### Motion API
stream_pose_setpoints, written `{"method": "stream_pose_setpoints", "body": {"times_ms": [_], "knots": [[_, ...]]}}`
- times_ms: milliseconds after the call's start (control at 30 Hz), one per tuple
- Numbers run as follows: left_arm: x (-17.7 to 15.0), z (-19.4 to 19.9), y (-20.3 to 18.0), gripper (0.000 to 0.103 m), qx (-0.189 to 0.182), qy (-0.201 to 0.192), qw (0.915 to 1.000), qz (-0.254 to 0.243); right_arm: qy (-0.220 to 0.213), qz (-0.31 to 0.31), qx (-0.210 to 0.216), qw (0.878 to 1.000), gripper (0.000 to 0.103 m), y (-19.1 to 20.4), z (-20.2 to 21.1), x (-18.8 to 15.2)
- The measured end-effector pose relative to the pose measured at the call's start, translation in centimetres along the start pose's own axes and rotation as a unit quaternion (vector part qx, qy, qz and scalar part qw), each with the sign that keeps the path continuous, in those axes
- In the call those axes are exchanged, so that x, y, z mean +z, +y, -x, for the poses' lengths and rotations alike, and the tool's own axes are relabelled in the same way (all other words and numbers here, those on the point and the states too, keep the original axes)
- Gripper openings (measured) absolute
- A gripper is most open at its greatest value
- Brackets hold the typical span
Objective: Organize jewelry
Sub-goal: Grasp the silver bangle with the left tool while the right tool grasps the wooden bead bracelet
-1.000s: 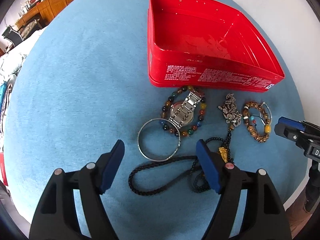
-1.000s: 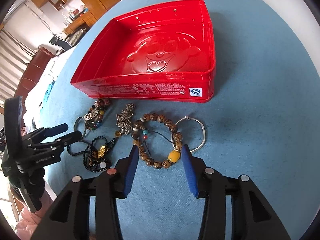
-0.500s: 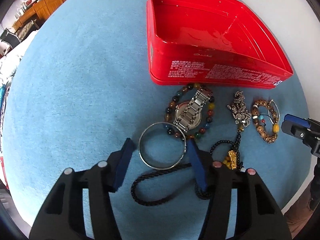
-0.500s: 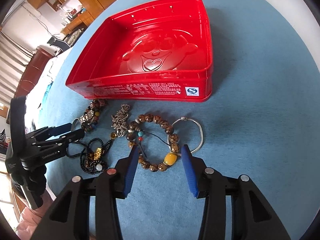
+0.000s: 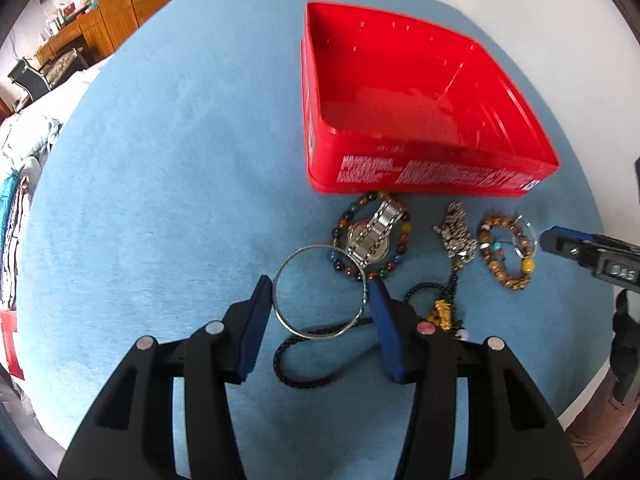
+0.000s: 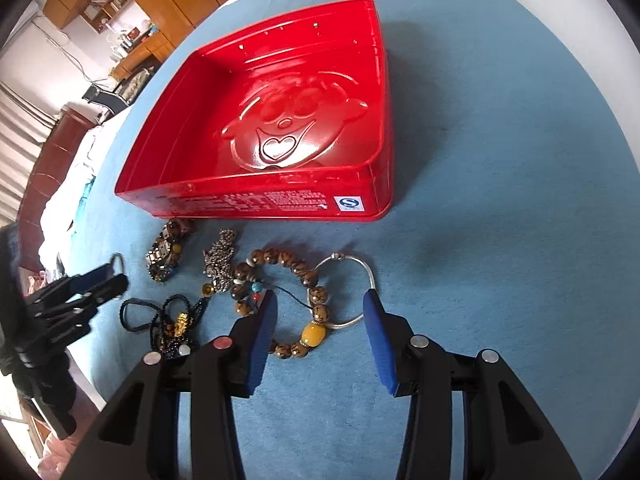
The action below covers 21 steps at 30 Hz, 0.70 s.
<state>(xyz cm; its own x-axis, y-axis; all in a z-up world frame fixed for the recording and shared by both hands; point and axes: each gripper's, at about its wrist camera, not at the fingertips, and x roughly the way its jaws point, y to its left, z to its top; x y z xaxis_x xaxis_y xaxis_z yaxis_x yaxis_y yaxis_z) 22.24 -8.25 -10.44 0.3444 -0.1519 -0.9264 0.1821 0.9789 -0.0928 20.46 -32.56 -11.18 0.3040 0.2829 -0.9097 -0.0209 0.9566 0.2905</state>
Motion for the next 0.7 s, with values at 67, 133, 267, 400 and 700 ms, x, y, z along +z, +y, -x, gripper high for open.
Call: {"method": "stream_pose_setpoints", "body": {"times_ms": [67,133,267,400,700], "knots": [[0.0,0.6,0.2,0.048,0.000,-0.005,1.0000,0.001,0.008,0.004,0.000,1.000,0.043,0.3,-0.5,0.1],[0.0,0.8,0.3,0.048,0.001,-0.009,1.0000,0.003,0.015,0.004,0.000,1.000,0.039,0.4,-1.0,0.3],[0.0,-0.1,0.0,0.048,-0.005,-0.005,1.0000,0.004,0.026,0.002,-0.003,1.000,0.033,0.2,-2.0,0.6],[0.1,-1.0,-0.3,0.048,-0.006,0.001,1.0000,0.002,0.033,0.003,-0.003,0.999,0.028,-0.1,-3.0,1.0],[0.8,-2.9,-0.9,0.048,-0.010,0.013,0.9999,0.003,0.023,0.010,0.000,1.000,0.013,-0.2,-3.5,0.8]]}}
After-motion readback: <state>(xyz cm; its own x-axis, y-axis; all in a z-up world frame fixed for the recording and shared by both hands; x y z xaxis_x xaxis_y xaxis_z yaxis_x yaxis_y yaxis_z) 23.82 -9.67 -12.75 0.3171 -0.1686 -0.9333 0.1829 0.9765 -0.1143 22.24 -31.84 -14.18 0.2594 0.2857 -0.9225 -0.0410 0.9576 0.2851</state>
